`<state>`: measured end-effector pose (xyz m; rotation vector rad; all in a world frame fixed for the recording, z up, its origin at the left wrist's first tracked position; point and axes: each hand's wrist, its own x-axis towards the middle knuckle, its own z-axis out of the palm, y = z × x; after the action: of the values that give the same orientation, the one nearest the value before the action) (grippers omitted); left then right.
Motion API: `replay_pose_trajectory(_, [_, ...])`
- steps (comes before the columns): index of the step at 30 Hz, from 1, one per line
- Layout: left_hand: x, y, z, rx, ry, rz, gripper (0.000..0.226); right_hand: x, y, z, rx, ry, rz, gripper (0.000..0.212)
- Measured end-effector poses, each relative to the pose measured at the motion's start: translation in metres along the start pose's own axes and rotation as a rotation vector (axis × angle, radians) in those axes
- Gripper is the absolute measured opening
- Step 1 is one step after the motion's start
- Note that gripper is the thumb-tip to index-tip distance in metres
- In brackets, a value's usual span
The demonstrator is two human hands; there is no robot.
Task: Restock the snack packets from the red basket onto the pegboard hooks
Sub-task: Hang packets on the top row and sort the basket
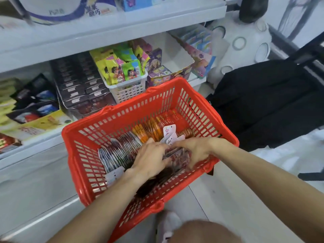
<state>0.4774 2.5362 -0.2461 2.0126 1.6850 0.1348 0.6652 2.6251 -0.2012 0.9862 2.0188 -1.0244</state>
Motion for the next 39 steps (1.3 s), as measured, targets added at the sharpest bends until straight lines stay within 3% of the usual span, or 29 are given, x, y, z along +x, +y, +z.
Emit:
replay_pose_trajectory(7, [-0.004,0.007,-0.001,0.021,-0.003,0.007,0.042,0.012,0.008,0.014,-0.314,0.216,-0.072,0.036])
replay_pose_trajectory(9, [-0.003,0.008,-0.002,0.042,-0.016,0.001,0.041,0.013,0.012,0.011,-0.309,0.235,-0.053,0.038])
replay_pose_trajectory(15, [0.0,0.011,0.004,0.217,-0.068,0.011,0.067,0.02,0.01,0.011,-0.114,0.052,-0.059,0.084])
replay_pose_trajectory(19, [0.004,0.009,0.005,0.152,-0.056,-0.002,0.057,0.02,0.016,0.008,-0.017,0.005,-0.041,0.091])
replay_pose_trajectory(25, [0.005,0.003,0.005,0.061,-0.081,0.009,0.044,0.032,0.017,0.018,-0.185,0.193,-0.149,0.045])
replay_pose_trajectory(32, [0.007,0.001,0.003,0.064,-0.092,0.003,0.045,0.033,0.012,0.012,-0.241,0.177,-0.163,0.048])
replay_pose_trajectory(36, [0.004,0.003,0.0,0.099,-0.106,0.005,0.043,0.041,0.016,0.012,-0.278,0.201,-0.173,0.023])
replay_pose_trajectory(39, [0.001,0.005,-0.002,0.1,-0.114,-0.002,0.041,0.04,0.021,0.013,-0.254,0.243,-0.181,0.017])
